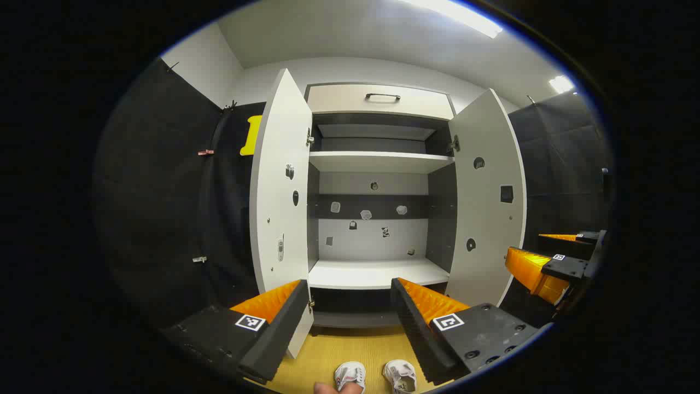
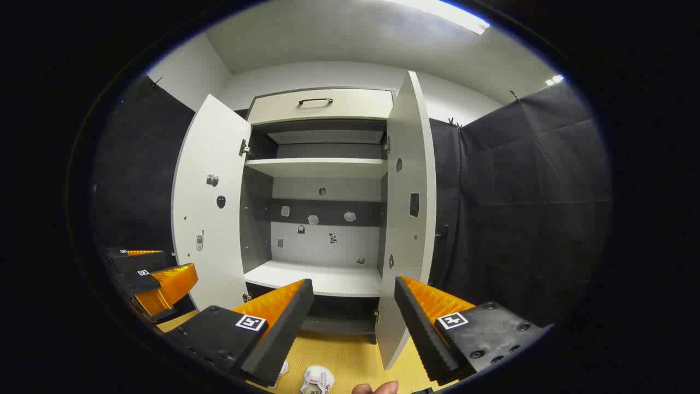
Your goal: Grab one shoe with the right hand and put it into the shoe cabinet, grab the other shoe with the left hand and put it into the shoe cabinet; then close the right door with the right hand and the left door with the left hand.
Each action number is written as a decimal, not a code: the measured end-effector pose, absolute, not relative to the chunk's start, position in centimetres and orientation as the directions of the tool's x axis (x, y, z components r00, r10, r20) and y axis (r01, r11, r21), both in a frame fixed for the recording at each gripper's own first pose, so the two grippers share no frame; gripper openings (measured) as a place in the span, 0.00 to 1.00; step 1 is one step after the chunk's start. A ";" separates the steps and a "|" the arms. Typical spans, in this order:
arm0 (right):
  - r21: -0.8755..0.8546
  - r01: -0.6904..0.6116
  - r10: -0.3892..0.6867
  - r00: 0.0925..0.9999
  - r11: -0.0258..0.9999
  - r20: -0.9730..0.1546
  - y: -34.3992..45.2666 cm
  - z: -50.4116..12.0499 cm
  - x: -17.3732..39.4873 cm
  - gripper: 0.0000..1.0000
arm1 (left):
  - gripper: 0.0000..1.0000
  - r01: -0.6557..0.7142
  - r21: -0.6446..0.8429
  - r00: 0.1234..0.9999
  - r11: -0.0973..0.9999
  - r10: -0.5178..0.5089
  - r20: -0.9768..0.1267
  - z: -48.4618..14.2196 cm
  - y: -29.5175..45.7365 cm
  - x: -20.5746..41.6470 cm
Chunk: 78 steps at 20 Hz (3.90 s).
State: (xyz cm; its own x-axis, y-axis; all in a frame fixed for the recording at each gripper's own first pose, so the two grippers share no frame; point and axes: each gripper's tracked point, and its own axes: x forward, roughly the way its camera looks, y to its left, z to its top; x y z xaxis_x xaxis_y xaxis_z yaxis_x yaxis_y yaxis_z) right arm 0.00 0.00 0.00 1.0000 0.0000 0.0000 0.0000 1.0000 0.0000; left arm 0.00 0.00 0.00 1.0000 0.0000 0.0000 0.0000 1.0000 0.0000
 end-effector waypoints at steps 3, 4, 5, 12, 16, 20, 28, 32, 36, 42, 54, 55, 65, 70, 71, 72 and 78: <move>0.005 0.001 -0.001 1.000 1.000 -0.005 0.0 -0.2 -0.1 0.98 | 0.95 0.001 -0.001 1.000 1.000 -0.001 0.001 0.1 0.0 0.0; 0.008 -0.001 0.001 1.000 1.000 -0.007 0.0 -0.2 -0.1 0.98 | 0.95 0.003 -0.002 1.000 1.000 -0.003 0.002 0.1 -0.1 0.0; 0.009 -0.001 0.001 1.000 1.000 -0.007 0.0 -0.2 0.0 0.98 | 0.95 0.003 -0.001 1.000 1.000 -0.003 0.004 0.2 -0.1 0.0; 0.005 0.004 -0.004 1.000 1.000 -0.002 -0.2 -0.1 -0.2 0.98 | 0.95 0.001 0.003 1.000 1.000 -0.001 0.005 0.2 0.1 -0.1; 0.004 -0.004 0.004 1.000 1.000 -0.002 0.2 0.0 -0.2 0.98 | 0.95 -0.001 0.010 1.000 1.000 0.000 0.012 0.4 0.2 -0.1; 0.026 -0.023 0.024 0.999 0.999 -0.032 0.9 -1.0 -0.4 0.98 | 0.95 -0.006 0.006 1.000 1.000 0.006 0.020 0.4 0.4 -0.2; 0.106 -0.103 0.121 0.975 0.989 -0.186 5.2 -9.5 -1.9 0.98 | 0.95 -0.048 0.016 0.999 0.999 0.047 0.022 -0.7 2.2 -0.9; 0.153 -0.125 0.167 0.938 0.980 -0.303 6.7 -15.8 -3.1 0.98 | 0.95 -0.072 0.040 0.997 0.997 0.072 0.008 -2.2 3.3 -1.2; 0.197 -0.123 0.198 0.882 0.973 -0.427 8.0 -23.0 -4.5 0.99 | 0.95 -0.096 0.039 0.995 0.995 0.096 -0.015 -4.0 4.2 -1.4; 0.242 -0.115 0.244 0.753 0.963 -0.611 10.2 -34.7 -6.7 0.98 | 0.95 -0.133 0.059 0.989 0.989 0.136 -0.058 -6.7 5.5 -1.7; 0.206 0.001 0.148 0.692 0.979 -0.707 11.6 -49.8 -2.9 0.50 | 0.95 -0.159 0.084 0.978 0.984 0.169 -0.125 -10.5 6.7 -2.2; 0.206 0.006 0.144 0.697 0.978 -0.702 11.7 -50.4 -2.3 0.39 | 0.95 -0.159 0.086 0.978 0.984 0.169 -0.125 -10.7 6.9 -2.0; 0.204 -0.007 0.146 0.722 0.979 -0.676 12.1 -52.3 -0.1 0.08 | 0.94 -0.184 0.102 0.971 0.978 0.197 -0.133 -11.1 9.3 -1.9; 0.238 -0.040 0.189 0.742 0.970 -0.644 11.3 -48.0 0.6 0.05 | 0.94 -0.185 0.086 0.972 0.979 0.195 -0.133 -10.7 9.9 -2.0; 0.258 -0.035 0.197 0.748 0.966 -0.634 11.2 -46.8 0.7 0.05 | 0.94 -0.185 0.083 0.972 0.979 0.195 -0.130 -10.6 9.9 -1.9; 0.275 -0.032 0.204 0.753 0.961 -0.625 11.1 -45.5 0.7 0.05 | 0.94 -0.184 0.081 0.973 0.980 0.193 -0.128 -10.3 9.9 -1.8; 0.300 -0.087 0.251 0.786 0.950 -0.565 10.8 -34.9 2.2 0.05 | 0.94 -0.164 0.066 0.978 0.984 0.171 -0.118 -8.9 9.8 -1.2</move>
State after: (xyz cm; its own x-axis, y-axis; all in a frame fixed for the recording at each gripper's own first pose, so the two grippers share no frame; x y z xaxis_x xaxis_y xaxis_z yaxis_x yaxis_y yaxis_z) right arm 2.18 10.77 -34.89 0.7860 0.2506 -0.5651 -0.0869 0.9499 0.3003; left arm -1.24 9.76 -8.88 0.9783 0.1706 -0.1179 -0.1636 0.9843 0.0665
